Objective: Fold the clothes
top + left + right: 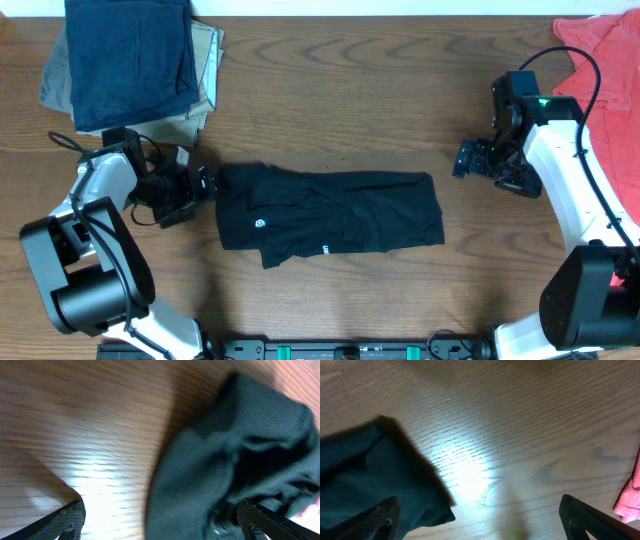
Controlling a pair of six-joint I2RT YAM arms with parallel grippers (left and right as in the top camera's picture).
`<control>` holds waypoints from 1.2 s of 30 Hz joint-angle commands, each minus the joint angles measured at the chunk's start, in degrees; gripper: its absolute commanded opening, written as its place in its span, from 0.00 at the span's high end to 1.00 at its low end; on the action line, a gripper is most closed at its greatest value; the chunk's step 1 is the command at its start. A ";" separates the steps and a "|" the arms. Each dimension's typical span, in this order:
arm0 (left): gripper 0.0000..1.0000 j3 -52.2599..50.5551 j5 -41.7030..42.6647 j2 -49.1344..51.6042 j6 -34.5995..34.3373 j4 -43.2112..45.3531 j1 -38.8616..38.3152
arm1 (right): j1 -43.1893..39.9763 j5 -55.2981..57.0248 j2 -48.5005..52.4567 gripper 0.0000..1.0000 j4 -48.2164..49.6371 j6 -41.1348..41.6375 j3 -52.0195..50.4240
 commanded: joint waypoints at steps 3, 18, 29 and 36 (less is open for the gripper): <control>0.02 -0.55 5.14 5.49 6.82 -1.99 -1.49 | -0.13 -0.20 -0.09 0.01 -0.02 -0.07 0.66; 0.21 -0.63 4.96 11.72 6.82 -1.29 -10.64 | -0.13 -0.20 -0.09 0.01 -0.04 -0.07 0.66; 0.94 -0.57 4.76 11.67 4.76 -1.66 -11.39 | -0.11 -0.20 -0.09 0.01 -0.04 -0.07 0.66; 0.94 4.44 -10.58 11.34 -4.26 -8.35 -11.37 | -0.11 -0.20 -0.09 0.01 -0.04 -0.07 0.66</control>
